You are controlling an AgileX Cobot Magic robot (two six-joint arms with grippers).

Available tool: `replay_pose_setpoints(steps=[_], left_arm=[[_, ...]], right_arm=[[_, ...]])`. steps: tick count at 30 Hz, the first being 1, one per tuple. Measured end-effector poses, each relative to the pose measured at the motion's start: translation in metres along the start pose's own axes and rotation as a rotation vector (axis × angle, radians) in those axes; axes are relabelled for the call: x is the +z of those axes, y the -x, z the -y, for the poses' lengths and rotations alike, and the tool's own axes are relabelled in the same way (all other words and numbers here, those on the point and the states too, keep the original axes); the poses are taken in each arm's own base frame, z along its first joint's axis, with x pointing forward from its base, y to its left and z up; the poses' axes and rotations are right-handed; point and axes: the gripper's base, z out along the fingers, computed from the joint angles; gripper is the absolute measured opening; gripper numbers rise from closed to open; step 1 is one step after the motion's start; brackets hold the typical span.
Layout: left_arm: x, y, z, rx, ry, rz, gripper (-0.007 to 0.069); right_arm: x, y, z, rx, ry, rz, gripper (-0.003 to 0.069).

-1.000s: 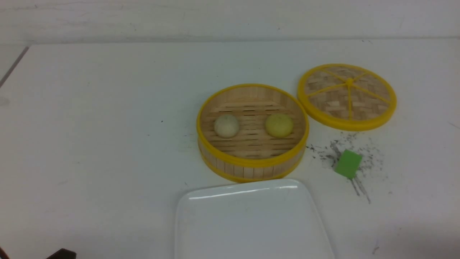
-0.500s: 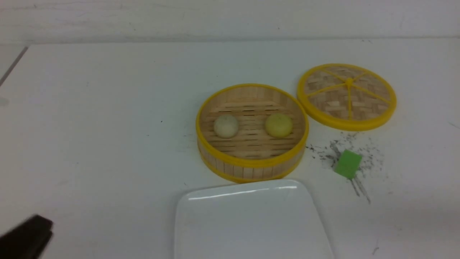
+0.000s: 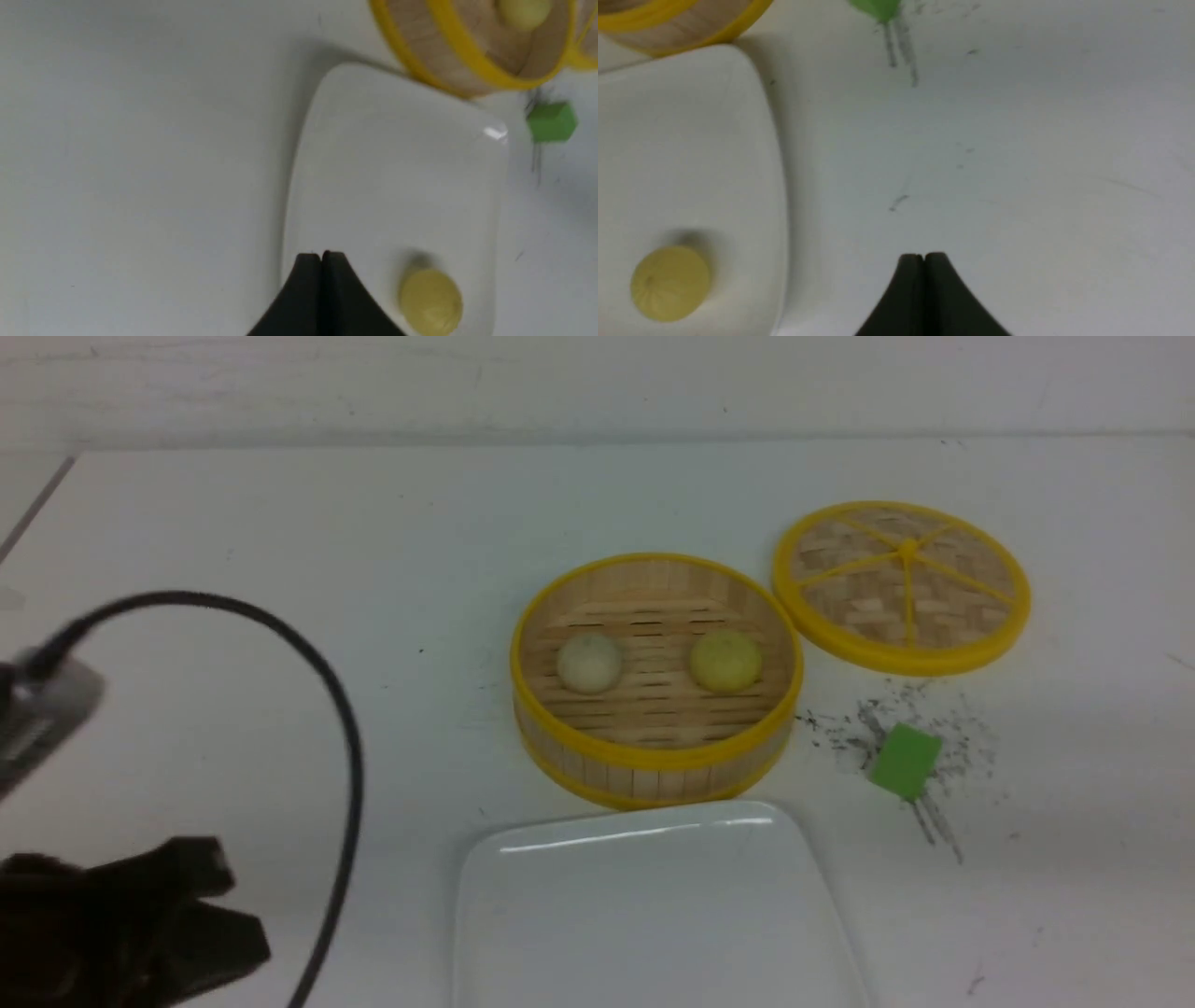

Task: Put the steamed buns into the plate on the white tablecloth.
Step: 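Reach toward a bun in the bamboo steamer with the right gripper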

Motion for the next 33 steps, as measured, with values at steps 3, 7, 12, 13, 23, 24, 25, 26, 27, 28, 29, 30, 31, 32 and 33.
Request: replay_pose_setpoints(steps=[3, 7, 12, 13, 23, 24, 25, 26, 27, 28, 29, 30, 31, 32, 33], left_arm=[[0.024, 0.008, -0.002, 0.026, -0.008, -0.117, 0.0002], [0.041, 0.013, -0.003, 0.050, -0.028, -0.202, 0.0022], [0.043, 0.013, -0.005, 0.066, -0.018, -0.230, 0.0077], [0.043, 0.012, -0.006, 0.071, -0.013, -0.236, 0.0108], [0.043, 0.012, -0.006, 0.074, -0.010, -0.239, 0.0308], [0.043, 0.012, -0.006, 0.077, -0.007, -0.239, 0.0326], [0.043, 0.012, -0.006, 0.078, -0.007, -0.239, 0.0332], [0.043, 0.012, -0.006, 0.079, -0.007, -0.239, 0.0337], [0.043, 0.012, -0.006, 0.079, -0.007, -0.239, 0.0339], [0.043, 0.012, -0.006, 0.079, -0.007, -0.239, 0.0339], [0.043, 0.012, -0.006, 0.079, -0.007, -0.239, 0.0339], [0.043, 0.013, -0.006, 0.081, -0.006, -0.235, 0.0339], [0.043, 0.013, -0.006, 0.082, -0.005, -0.234, 0.0339], [0.043, 0.013, -0.007, 0.084, -0.003, -0.233, 0.0340], [0.043, 0.013, -0.007, 0.084, -0.004, -0.233, 0.0340]], right_arm=[[0.027, 0.021, -0.018, -0.145, 0.137, -0.058, -0.0006], [0.067, 0.048, -0.048, -0.282, 0.298, -0.115, 0.0020], [0.102, 0.083, -0.073, -0.337, 0.326, -0.124, 0.0090], [0.121, 0.098, -0.081, -0.356, 0.313, -0.126, 0.0138], [0.212, 0.167, -0.107, -0.436, 0.177, -0.110, 0.0384], [0.223, 0.174, -0.106, -0.440, 0.147, -0.111, 0.0400], [0.227, 0.179, -0.107, -0.441, 0.131, -0.104, 0.0405], [0.230, 0.183, -0.107, -0.441, 0.121, -0.096, 0.0409], [0.233, 0.186, -0.107, -0.438, 0.109, -0.093, 0.0412], [0.238, 0.187, -0.106, -0.438, 0.098, -0.091, 0.0413], [0.240, 0.187, -0.105, -0.439, 0.094, -0.092, 0.0413], [0.246, 0.187, -0.103, -0.440, 0.083, -0.091, 0.0414], [0.252, 0.186, -0.102, -0.440, 0.079, -0.093, 0.0414], [0.257, 0.185, -0.101, -0.439, 0.075, -0.094, 0.0414], [0.259, 0.185, -0.100, -0.438, 0.075, -0.097, 0.0414]])
